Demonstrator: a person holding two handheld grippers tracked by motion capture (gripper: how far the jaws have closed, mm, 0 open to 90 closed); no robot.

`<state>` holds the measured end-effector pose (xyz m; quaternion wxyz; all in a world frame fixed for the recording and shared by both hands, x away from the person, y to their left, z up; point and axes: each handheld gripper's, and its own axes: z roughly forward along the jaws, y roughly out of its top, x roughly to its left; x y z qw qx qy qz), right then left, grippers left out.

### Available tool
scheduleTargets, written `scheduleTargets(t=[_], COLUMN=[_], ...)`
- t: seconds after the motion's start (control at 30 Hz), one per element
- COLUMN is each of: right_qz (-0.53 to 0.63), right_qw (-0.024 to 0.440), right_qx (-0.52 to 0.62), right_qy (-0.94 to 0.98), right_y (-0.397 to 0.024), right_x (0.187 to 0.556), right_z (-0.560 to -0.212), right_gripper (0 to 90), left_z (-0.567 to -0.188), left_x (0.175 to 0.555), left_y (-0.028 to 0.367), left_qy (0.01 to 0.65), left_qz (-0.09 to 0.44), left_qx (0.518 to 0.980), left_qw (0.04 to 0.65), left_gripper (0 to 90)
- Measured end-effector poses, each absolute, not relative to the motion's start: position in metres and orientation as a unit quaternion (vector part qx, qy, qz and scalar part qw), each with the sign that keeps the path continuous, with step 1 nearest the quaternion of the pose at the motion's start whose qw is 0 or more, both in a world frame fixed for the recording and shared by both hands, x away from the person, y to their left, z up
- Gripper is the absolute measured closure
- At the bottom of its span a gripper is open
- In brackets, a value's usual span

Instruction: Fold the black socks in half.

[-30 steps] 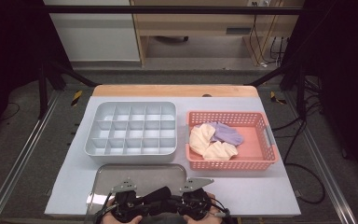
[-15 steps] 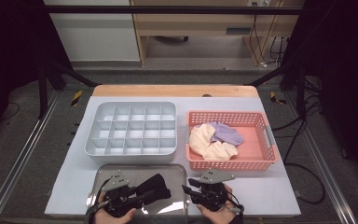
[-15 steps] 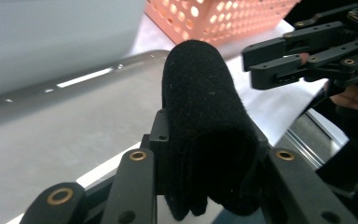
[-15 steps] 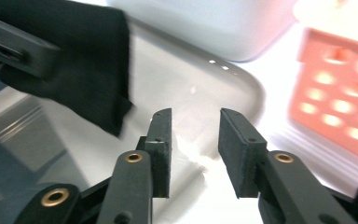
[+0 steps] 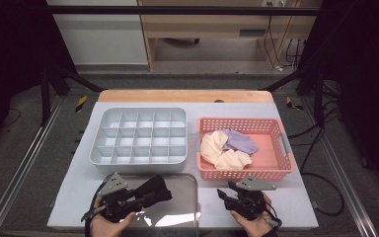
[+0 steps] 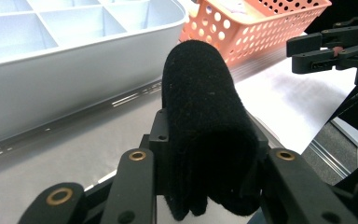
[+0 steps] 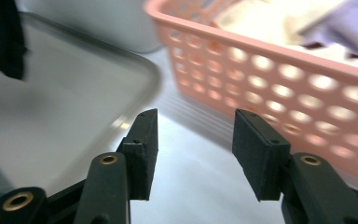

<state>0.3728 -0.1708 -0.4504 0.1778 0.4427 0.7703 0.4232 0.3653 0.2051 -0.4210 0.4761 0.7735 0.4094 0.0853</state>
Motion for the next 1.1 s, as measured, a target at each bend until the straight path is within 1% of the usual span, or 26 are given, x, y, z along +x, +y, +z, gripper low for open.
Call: scheduleTargets(t=[0.43, 0.73, 0.93, 1.1], right_qz=[0.412, 0.401, 0.4, 0.4], right_qw=[0.188, 0.201, 0.203, 0.205], right_qx=[0.477, 0.491, 0.498, 0.501], right_qy=[0.753, 0.747, 0.742, 0.74], right_y=[-0.195, -0.21, -0.218, -0.221], right_x=[0.372, 0.369, 0.368, 0.366], right_z=[-0.453, -0.454, -0.455, -0.454], right_gripper=[39.4, 38.0, 37.2, 36.7], left_z=[-0.406, -0.382, -0.373, -0.365], left_x=[0.373, 0.387, 0.398, 0.404], left_y=[0.218, 0.241, 0.248, 0.255], left_qy=[0.411, 0.426, 0.433, 0.44], left_qz=[0.11, 0.137, 0.142, 0.149], left_qx=[0.768, 0.756, 0.758, 0.752], left_qw=[0.478, 0.477, 0.466, 0.468], left_gripper=[64.7, 64.6, 64.5, 64.5])
